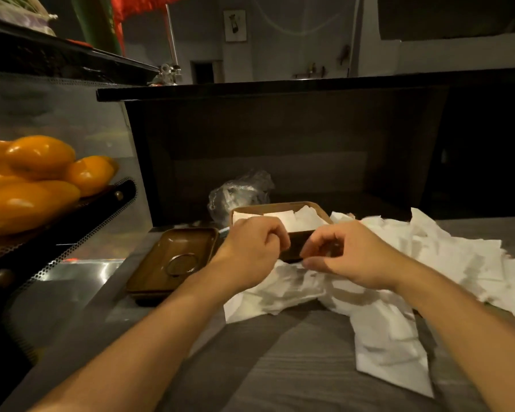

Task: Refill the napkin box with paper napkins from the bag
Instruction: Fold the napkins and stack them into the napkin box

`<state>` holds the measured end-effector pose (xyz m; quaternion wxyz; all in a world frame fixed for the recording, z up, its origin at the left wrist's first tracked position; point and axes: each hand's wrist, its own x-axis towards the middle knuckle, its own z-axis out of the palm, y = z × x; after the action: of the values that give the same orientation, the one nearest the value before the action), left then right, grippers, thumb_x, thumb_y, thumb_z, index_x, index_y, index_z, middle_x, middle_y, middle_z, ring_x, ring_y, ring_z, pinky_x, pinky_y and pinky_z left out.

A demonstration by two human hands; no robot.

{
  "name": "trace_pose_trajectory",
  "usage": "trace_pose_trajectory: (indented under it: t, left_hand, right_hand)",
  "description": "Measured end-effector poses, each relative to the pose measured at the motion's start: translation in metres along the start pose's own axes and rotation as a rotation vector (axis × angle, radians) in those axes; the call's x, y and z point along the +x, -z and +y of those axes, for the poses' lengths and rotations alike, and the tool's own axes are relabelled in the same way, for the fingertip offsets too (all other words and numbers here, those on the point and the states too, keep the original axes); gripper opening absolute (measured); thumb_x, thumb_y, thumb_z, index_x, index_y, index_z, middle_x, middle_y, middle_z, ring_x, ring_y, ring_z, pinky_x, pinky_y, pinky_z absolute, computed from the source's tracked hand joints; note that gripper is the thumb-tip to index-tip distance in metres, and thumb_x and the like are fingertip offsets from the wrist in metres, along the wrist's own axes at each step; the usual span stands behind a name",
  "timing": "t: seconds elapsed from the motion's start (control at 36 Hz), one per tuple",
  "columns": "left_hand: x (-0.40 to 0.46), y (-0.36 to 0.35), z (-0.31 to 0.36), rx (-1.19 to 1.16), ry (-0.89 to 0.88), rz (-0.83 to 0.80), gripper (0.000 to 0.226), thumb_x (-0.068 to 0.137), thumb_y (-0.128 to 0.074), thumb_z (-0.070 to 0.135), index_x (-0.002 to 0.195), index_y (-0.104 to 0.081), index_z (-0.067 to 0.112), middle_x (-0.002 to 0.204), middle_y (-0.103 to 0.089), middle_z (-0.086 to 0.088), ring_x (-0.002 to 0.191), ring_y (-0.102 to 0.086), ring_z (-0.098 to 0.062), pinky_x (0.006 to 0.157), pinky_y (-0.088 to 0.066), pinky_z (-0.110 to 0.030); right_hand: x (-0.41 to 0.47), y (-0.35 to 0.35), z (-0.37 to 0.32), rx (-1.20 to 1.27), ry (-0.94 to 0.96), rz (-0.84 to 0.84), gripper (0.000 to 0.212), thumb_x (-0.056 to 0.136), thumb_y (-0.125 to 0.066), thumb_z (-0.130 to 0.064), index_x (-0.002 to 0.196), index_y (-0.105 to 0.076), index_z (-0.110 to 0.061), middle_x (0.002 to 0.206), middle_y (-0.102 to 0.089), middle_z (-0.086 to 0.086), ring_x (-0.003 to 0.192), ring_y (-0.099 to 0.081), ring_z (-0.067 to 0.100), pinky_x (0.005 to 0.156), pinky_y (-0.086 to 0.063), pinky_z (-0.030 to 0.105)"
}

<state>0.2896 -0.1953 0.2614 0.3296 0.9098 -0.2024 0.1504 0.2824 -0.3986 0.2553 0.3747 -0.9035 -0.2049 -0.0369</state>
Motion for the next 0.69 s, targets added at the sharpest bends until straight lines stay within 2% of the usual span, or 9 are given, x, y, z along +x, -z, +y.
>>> trace_pose_trajectory:
  t: [0.08,0.19,0.25,0.31,0.36,0.42,0.5,0.58,0.69]
  left_hand:
    - [-0.009,-0.004,0.002,0.073,0.018,-0.083,0.03,0.102,-0.046,0.012,0.094,-0.067,0.031,0.1,-0.065,0.009,0.094,-0.061,-0.008,0.082,-0.055,-0.023]
    - [-0.03,-0.007,-0.008,0.101,0.001,-0.168,0.024,0.101,-0.051,0.02,0.108,-0.069,0.032,0.103,-0.065,0.017,0.096,-0.06,0.0,0.086,-0.055,-0.023]
    - [-0.034,-0.005,-0.013,0.095,-0.006,-0.222,0.025,0.1,-0.055,0.019,0.114,-0.067,0.036,0.109,-0.062,0.02,0.101,-0.058,0.003,0.087,-0.052,-0.019]
    - [-0.031,-0.002,-0.016,0.039,0.013,-0.238,0.028,0.097,-0.059,0.015,0.114,-0.066,0.037,0.109,-0.063,0.021,0.103,-0.058,0.005,0.084,-0.052,-0.016]
    - [-0.026,-0.001,-0.019,-0.022,0.047,-0.245,0.035,0.096,-0.058,0.006,0.113,-0.066,0.035,0.109,-0.065,0.019,0.104,-0.061,0.005,0.088,-0.054,-0.017]
    - [-0.022,0.001,-0.022,-0.123,0.107,-0.227,0.043,0.095,-0.052,-0.005,0.112,-0.065,0.032,0.109,-0.068,0.015,0.104,-0.064,0.003,0.091,-0.055,-0.021]
    - [-0.02,0.004,-0.022,-0.309,0.193,-0.202,0.044,0.093,-0.045,-0.013,0.111,-0.066,0.022,0.105,-0.071,0.004,0.099,-0.07,-0.004,0.087,-0.059,-0.026]
    - [-0.021,0.006,-0.021,-0.454,0.243,-0.212,0.043,0.091,-0.039,-0.017,0.111,-0.065,0.011,0.105,-0.071,-0.006,0.097,-0.071,-0.011,0.083,-0.06,-0.026]
    - [-0.022,0.008,-0.025,-0.286,0.155,-0.25,0.033,0.098,-0.047,0.001,0.107,-0.069,0.024,0.105,-0.07,0.005,0.098,-0.068,-0.005,0.092,-0.058,-0.031]
  right_hand:
    - [0.001,-0.008,0.008,-0.047,-0.017,-0.102,0.028,0.075,-0.084,-0.048,0.099,-0.072,-0.042,0.101,-0.066,-0.026,0.096,-0.06,-0.01,0.076,-0.05,0.012]
    - [-0.005,-0.006,0.006,-0.077,-0.018,-0.226,0.046,0.066,-0.089,-0.052,0.106,-0.065,-0.048,0.113,-0.054,-0.031,0.106,-0.054,-0.005,0.083,-0.048,0.015]
    - [-0.008,-0.007,0.006,-0.088,0.0,-0.202,0.048,0.064,-0.089,-0.053,0.106,-0.065,-0.048,0.113,-0.053,-0.032,0.107,-0.053,-0.005,0.084,-0.048,0.016]
    - [-0.009,-0.013,0.005,-0.109,0.03,-0.117,0.041,0.067,-0.086,-0.059,0.101,-0.067,-0.047,0.11,-0.055,-0.029,0.105,-0.053,-0.003,0.09,-0.05,0.021]
    - [-0.009,-0.022,0.004,-0.175,0.084,-0.041,0.04,0.068,-0.079,-0.068,0.099,-0.067,-0.047,0.109,-0.054,-0.028,0.106,-0.052,-0.002,0.092,-0.051,0.026]
    - [-0.008,-0.032,-0.003,-0.255,0.143,-0.012,0.044,0.069,-0.076,-0.072,0.105,-0.066,-0.047,0.112,-0.052,-0.028,0.108,-0.048,-0.001,0.091,-0.049,0.025]
    - [-0.004,-0.043,-0.014,-0.319,0.253,-0.016,0.041,0.077,-0.075,-0.064,0.112,-0.069,-0.043,0.112,-0.055,-0.024,0.106,-0.047,0.002,0.085,-0.051,0.025]
    - [-0.002,-0.048,-0.015,-0.277,0.298,-0.015,0.018,0.091,-0.071,-0.042,0.107,-0.076,-0.035,0.101,-0.06,-0.023,0.099,-0.053,0.003,0.08,-0.056,0.028]
    - [-0.002,-0.046,-0.008,-0.243,0.232,-0.014,0.016,0.095,-0.066,-0.039,0.107,-0.076,-0.034,0.101,-0.062,-0.02,0.096,-0.058,0.004,0.081,-0.058,0.03]
